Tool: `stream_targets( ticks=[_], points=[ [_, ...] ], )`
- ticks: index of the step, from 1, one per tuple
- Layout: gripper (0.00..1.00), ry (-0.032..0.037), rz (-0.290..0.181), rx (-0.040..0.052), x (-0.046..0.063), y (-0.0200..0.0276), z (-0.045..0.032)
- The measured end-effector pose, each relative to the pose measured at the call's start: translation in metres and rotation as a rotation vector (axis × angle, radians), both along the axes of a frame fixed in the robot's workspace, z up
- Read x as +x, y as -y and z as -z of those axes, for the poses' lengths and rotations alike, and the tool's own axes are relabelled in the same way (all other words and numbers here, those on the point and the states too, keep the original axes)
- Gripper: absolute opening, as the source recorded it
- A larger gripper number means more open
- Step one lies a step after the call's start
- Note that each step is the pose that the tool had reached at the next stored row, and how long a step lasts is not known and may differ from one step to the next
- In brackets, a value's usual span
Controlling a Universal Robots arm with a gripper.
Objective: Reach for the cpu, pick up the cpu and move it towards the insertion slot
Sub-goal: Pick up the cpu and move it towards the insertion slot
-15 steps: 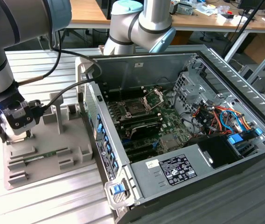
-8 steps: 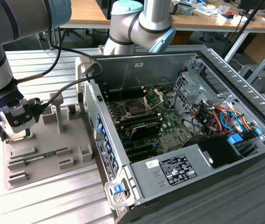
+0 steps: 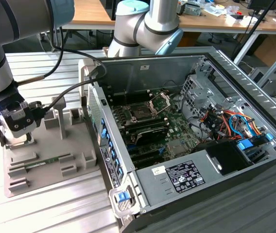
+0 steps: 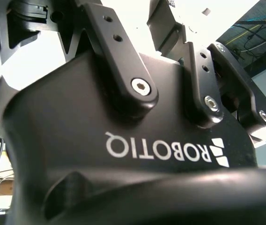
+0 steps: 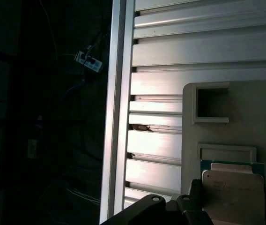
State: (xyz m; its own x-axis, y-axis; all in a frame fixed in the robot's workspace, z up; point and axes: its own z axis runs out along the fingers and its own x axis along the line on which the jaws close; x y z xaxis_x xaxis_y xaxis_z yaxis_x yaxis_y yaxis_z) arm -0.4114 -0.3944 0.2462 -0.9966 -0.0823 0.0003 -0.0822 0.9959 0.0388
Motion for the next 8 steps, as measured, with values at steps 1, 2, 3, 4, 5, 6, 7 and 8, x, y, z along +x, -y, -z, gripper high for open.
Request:
stream_targets(
  ticks=[1,2,3,4,5,6,7,8],
  points=[
    [0.55,0.0000,0.000,0.0000,0.0000,0.0000,-0.0002],
    [0.55,-0.0001,0.000,0.0000,0.0000,0.0000,-0.0003],
    [0.55,0.0000,0.000,0.0000,0.0000,0.0000,-0.0005],
    [0.55,-0.0001,0.000,-0.0001,0.0000,0.0000,-0.0007],
    [0.55,-0.0001,0.000,-0.0001,0.0000,0.0000,-0.0010],
    [0.55,-0.0002,0.000,-0.0002,0.0000,0.0000,-0.0012],
    [0.55,-0.0001,0.000,-0.0001,0.0000,0.0000,-0.0014],
    [0.55,0.0000,0.000,0.0000,0.0000,0.0000,-0.0015]
  ],
)
